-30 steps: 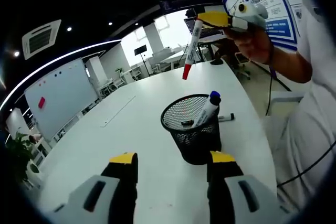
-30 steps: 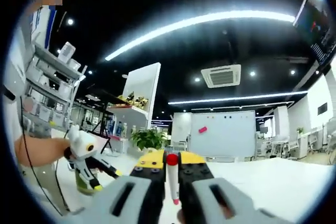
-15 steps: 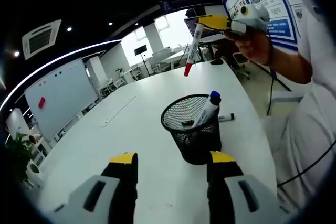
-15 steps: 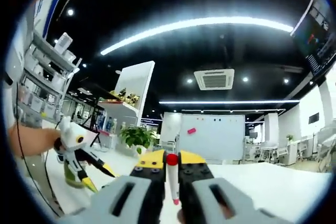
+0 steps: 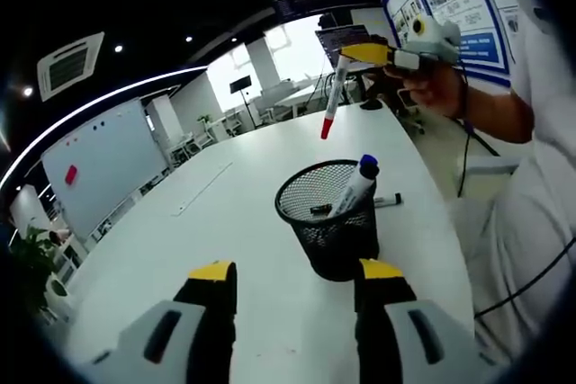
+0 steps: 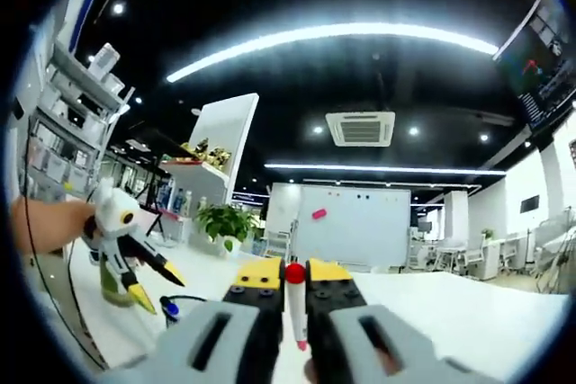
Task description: Pick up the whiteboard markers from the pen holder and place them facing the whiteboard neatly
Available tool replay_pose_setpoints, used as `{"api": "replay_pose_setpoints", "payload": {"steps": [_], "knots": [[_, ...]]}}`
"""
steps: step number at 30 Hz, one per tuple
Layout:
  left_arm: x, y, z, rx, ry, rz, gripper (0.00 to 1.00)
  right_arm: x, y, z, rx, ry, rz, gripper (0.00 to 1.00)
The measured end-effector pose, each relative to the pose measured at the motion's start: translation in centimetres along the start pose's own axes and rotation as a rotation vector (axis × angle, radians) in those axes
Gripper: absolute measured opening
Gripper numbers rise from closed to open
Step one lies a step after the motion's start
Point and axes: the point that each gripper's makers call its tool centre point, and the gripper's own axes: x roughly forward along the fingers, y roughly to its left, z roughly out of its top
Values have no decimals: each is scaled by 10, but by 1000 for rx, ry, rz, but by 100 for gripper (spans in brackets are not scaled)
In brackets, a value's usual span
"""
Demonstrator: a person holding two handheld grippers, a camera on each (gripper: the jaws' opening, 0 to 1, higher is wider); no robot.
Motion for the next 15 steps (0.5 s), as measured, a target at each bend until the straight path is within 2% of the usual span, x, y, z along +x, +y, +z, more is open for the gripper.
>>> {"api": "replay_pose_setpoints", "payload": {"steps": [10,15], "knots": [[0,-1,1,6,-5,1,53,-5,0,-23,-15,47,-18,8],[0,-1,1,7,-6,2,53,-8,4,-31,15,62,-15,8]]}}
